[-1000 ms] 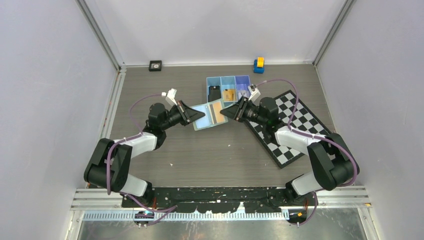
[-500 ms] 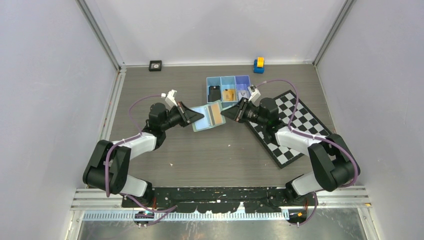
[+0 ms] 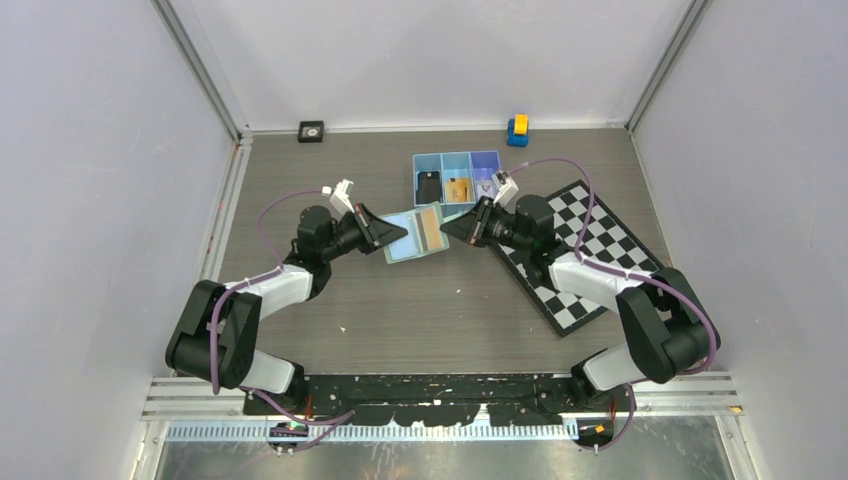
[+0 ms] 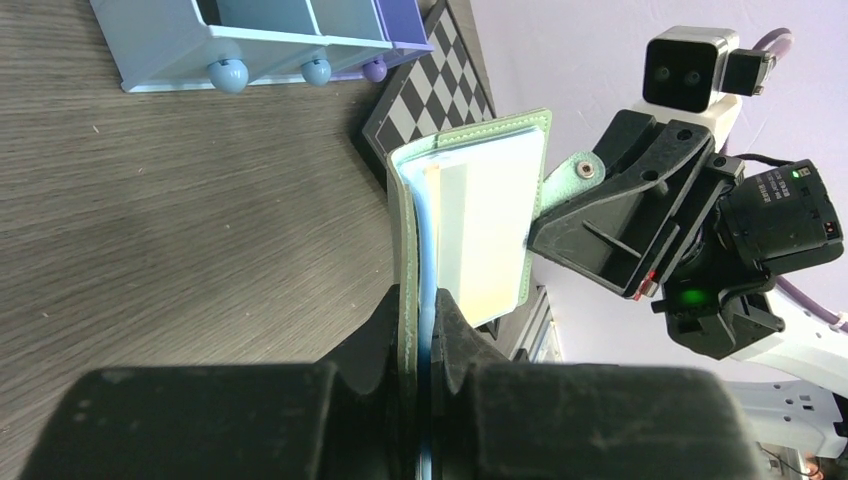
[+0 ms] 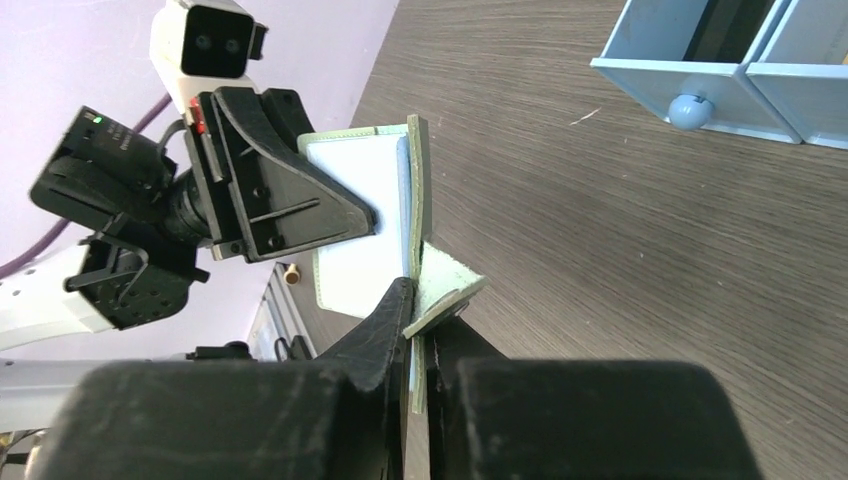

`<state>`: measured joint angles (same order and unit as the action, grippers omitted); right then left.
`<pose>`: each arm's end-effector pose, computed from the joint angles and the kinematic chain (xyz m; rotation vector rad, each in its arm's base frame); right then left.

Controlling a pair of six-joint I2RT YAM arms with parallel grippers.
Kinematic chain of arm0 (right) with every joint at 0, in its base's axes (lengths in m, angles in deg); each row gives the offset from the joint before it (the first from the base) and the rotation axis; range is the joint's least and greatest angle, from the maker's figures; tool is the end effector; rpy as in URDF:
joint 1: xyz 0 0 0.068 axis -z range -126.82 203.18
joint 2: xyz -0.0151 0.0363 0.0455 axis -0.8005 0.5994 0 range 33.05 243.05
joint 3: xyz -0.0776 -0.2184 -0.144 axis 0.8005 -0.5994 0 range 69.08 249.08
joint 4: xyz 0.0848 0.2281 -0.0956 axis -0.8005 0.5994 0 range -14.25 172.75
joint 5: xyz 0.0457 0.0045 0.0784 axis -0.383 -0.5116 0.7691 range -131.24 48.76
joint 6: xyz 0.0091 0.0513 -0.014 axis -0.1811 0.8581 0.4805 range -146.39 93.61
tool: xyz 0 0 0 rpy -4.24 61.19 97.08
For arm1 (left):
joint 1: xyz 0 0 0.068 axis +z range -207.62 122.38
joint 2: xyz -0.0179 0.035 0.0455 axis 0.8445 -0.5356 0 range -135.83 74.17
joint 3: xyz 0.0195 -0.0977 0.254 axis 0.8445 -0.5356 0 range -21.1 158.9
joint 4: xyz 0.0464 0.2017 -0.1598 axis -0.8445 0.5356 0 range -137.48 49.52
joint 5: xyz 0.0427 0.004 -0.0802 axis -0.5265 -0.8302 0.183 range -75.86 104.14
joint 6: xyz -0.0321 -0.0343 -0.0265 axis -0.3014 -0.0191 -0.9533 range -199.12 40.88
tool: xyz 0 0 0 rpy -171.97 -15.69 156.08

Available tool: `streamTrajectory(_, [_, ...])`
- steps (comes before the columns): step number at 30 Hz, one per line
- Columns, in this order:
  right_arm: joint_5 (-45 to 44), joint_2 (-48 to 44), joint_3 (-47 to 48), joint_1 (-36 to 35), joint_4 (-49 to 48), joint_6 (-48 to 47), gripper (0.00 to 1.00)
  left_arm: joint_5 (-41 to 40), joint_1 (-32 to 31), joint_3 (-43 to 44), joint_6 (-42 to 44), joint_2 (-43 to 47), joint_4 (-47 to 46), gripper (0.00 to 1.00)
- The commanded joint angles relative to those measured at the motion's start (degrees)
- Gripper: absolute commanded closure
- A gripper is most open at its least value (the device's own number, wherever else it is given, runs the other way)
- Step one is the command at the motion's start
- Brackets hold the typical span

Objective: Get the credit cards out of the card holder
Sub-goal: Remove the credit card from the card holder.

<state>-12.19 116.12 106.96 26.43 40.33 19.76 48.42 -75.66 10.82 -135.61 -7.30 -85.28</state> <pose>0.2664 0.1536 0.2263 -0.0879 1.9258 1.3353 0.2664 -0.1078 0.2060 -0.1781 1.9799 -1.4230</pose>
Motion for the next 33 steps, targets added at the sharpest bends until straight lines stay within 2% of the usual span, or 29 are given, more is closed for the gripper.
streamTrajectory(1, [-3.1, -1.2, 4.3, -2.7, 7.6, -6.3, 0.88, 1.2, -0.1, 2.2, 0.4, 1.8, -2.7, 1.0])
streamTrajectory(4, [-4.4, -0.5, 5.5, -4.1, 10.0, -8.2, 0.86, 1.3, -0.1, 2.2, 0.2, 1.6, -2.9, 1.0])
streamTrajectory(10, [-4.0, 0.1, 6.8, -6.0, 11.1, -9.6, 0.64, 1.3, -0.1, 2.4, 0.1, 1.2, -2.9, 1.0])
streamTrajectory(15, [-4.8, 0.3, 7.1, -6.2, 12.1, -10.2, 0.6, 1.3, -0.1, 2.2, 0.0, 1.0, -3.1, 1.0])
streamTrajectory(19, [-4.8, 0.6, 7.4, -6.4, 12.3, -10.1, 0.49, 1.8, -0.1, 2.4, -0.3, 0.8, -3.3, 1.0])
streamTrajectory(21, [-5.1, 0.5, 7.4, -6.5, 12.6, -10.1, 0.46, 2.0, -0.2, 2.5, -0.5, 0.6, -3.6, 1.0])
streamTrajectory(24, [-5.5, 0.2, 6.9, -6.4, 12.4, -10.1, 0.49, 1.9, -0.2, 2.3, -0.6, 0.4, -3.7, 1.0])
streamTrajectory(28, [-4.6, 0.0, 6.2, -6.4, 10.3, -9.4, 0.74, 1.8, -0.2, 2.3, -0.6, 0.2, -3.9, 1.0])
streamTrajectory(33, [0.4, 0.1, 5.2, -6.3, 4.3, -6.7, 0.8, 2.1, -0.2, 2.5, -0.7, 0.1, -3.9, 1.0])
